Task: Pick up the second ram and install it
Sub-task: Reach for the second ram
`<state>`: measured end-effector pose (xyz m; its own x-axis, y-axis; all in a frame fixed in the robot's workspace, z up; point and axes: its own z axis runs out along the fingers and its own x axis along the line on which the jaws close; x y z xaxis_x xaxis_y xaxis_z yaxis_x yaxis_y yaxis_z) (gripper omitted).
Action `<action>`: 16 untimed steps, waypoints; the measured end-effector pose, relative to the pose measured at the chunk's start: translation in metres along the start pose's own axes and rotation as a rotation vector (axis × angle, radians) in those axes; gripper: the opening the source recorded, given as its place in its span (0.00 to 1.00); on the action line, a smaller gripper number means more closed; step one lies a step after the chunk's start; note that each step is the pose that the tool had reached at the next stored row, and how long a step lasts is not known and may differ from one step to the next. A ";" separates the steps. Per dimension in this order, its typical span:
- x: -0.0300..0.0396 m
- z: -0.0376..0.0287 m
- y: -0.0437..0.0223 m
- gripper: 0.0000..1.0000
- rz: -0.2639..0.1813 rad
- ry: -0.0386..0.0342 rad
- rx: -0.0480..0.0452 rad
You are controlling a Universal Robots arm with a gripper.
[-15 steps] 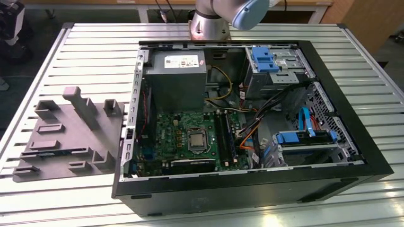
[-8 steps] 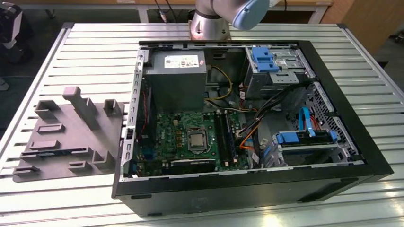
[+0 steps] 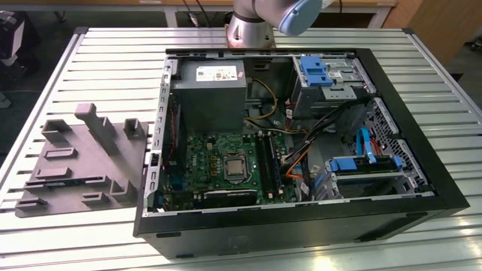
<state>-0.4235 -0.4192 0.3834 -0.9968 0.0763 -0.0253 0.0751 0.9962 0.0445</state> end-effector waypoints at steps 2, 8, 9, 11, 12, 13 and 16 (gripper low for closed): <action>-0.0001 0.0009 -0.0034 0.11 0.000 0.0000 0.0000; -0.0003 0.0046 -0.0143 0.11 0.000 0.0001 0.0000; -0.0003 0.0053 -0.0161 0.11 0.000 0.0001 0.0000; -0.0003 0.0069 -0.0195 0.11 0.000 0.0001 0.0000; -0.0003 0.0078 -0.0211 0.11 0.000 0.0000 0.0000; -0.0003 0.0087 -0.0227 0.11 0.000 0.0001 0.0000; -0.0004 0.0117 -0.0267 0.11 0.000 0.0001 0.0001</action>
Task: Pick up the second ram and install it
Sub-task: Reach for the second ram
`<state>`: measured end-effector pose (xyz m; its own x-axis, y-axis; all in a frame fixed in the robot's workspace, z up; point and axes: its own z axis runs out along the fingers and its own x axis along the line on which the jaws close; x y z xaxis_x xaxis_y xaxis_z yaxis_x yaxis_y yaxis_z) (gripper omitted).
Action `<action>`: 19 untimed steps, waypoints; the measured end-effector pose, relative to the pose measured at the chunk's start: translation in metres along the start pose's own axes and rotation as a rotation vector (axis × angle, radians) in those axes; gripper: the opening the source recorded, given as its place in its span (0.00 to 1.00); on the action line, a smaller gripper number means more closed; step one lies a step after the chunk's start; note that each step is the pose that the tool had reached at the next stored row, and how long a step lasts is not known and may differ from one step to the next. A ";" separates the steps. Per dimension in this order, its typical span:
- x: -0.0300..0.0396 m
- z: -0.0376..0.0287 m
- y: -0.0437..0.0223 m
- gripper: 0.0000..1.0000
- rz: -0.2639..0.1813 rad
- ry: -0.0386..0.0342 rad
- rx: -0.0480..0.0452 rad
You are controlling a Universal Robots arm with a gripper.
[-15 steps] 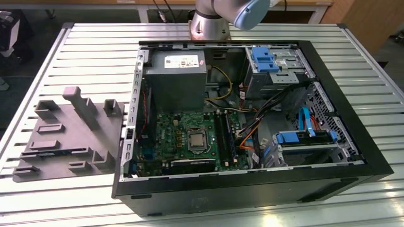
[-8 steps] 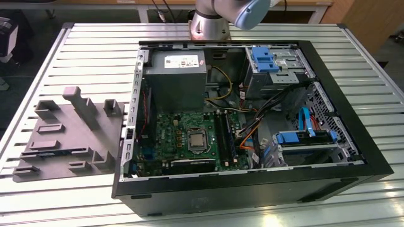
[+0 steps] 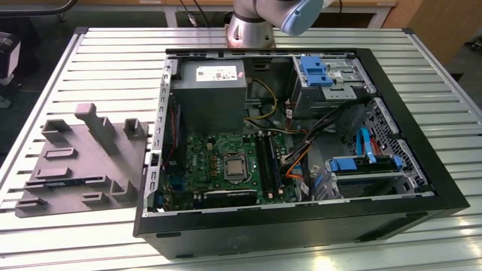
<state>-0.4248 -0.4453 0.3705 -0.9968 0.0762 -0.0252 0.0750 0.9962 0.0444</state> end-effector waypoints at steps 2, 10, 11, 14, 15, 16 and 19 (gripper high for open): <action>-0.0001 0.0023 -0.0023 0.11 0.000 -0.0002 -0.0001; -0.0001 0.0118 -0.0098 0.11 0.000 0.0000 0.0000; 0.0000 0.0132 -0.0108 0.11 0.000 0.0000 0.0000; 0.0002 0.0169 -0.0133 0.11 0.000 -0.0001 -0.0001; 0.0003 0.0181 -0.0141 0.11 0.000 0.0000 0.0000; 0.0004 0.0193 -0.0149 0.11 0.000 0.0001 0.0001; 0.0008 0.0232 -0.0172 0.11 0.000 -0.0001 -0.0001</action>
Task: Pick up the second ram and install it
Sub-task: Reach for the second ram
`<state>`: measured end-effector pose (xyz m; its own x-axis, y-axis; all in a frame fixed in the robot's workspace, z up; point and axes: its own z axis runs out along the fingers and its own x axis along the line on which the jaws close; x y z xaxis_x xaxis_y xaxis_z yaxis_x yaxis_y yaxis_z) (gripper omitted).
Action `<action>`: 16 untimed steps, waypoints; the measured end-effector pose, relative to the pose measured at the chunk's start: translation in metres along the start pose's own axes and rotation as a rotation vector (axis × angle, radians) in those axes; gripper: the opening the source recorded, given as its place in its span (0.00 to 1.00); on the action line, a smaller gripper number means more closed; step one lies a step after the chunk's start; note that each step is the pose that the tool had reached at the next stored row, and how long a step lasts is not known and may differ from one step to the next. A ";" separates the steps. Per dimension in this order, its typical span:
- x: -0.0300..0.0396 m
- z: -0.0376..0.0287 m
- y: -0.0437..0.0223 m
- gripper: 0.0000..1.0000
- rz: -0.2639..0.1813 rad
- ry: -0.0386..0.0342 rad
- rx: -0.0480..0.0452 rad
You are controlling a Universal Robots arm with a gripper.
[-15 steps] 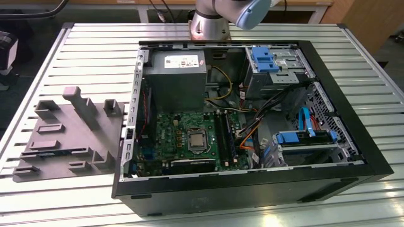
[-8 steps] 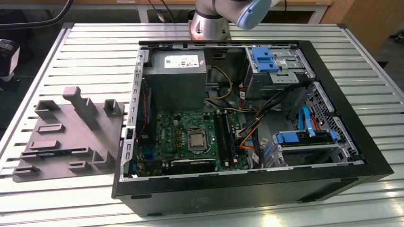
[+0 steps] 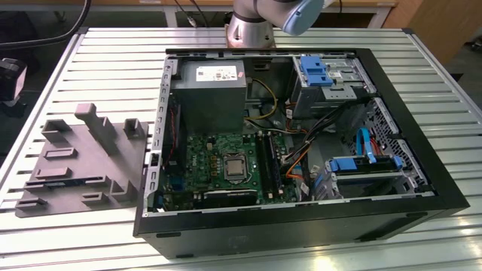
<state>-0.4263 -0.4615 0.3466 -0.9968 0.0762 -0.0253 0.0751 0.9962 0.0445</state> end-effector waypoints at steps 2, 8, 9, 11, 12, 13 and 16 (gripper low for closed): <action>0.0003 0.0029 -0.0013 0.11 0.000 0.0000 0.0000; 0.0011 0.0122 -0.0036 0.11 0.000 0.0012 0.0002; 0.0012 0.0140 -0.0037 0.11 0.000 0.0016 0.0002; 0.0014 0.0172 -0.0039 0.11 0.000 0.0023 0.0002; 0.0015 0.0201 -0.0040 0.11 0.000 0.0030 0.0003; 0.0016 0.0216 -0.0041 0.11 0.000 0.0032 0.0003; 0.0017 0.0244 -0.0043 0.11 0.000 0.0035 0.0004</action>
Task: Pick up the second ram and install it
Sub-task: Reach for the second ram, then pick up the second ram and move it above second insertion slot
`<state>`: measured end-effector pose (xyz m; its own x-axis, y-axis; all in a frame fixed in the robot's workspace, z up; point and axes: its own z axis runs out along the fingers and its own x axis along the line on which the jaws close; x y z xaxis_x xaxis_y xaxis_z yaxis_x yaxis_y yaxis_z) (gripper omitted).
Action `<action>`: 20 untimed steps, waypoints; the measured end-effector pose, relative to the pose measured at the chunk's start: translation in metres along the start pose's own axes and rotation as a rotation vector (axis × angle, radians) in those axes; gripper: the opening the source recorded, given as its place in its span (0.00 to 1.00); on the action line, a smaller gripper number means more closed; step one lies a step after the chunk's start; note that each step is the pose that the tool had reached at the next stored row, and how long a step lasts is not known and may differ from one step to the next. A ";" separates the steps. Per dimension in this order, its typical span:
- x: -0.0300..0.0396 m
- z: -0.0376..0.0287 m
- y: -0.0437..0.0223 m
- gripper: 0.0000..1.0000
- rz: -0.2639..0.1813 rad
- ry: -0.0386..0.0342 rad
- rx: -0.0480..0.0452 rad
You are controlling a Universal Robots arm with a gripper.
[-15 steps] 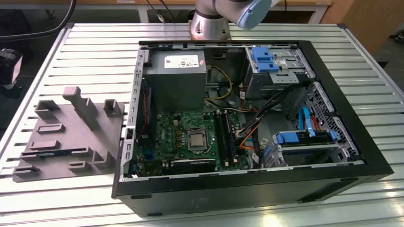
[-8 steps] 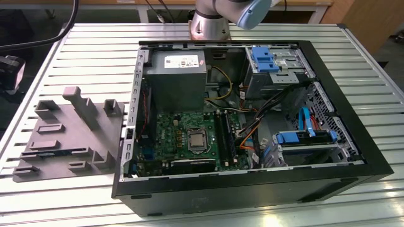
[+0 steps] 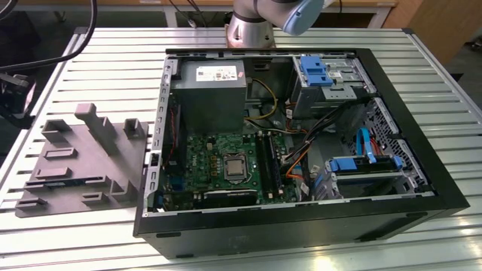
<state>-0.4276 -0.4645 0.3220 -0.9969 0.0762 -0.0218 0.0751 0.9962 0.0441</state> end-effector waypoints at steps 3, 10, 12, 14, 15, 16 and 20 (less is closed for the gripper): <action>0.0002 0.0034 -0.0001 0.11 0.000 0.0002 0.0000; 0.0005 0.0076 -0.0003 0.11 0.000 0.0005 0.0000; 0.0005 0.0078 -0.0003 0.11 0.000 0.0005 0.0000; 0.0005 0.0079 -0.0003 0.11 0.000 0.0005 0.0000; 0.0005 0.0079 -0.0003 0.11 0.000 0.0005 0.0000; 0.0005 0.0079 -0.0003 0.11 0.000 0.0005 0.0000; 0.0005 0.0080 -0.0003 0.11 0.000 0.0005 0.0000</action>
<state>-0.4279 -0.4645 0.3139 -0.9969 0.0763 -0.0213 0.0753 0.9962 0.0441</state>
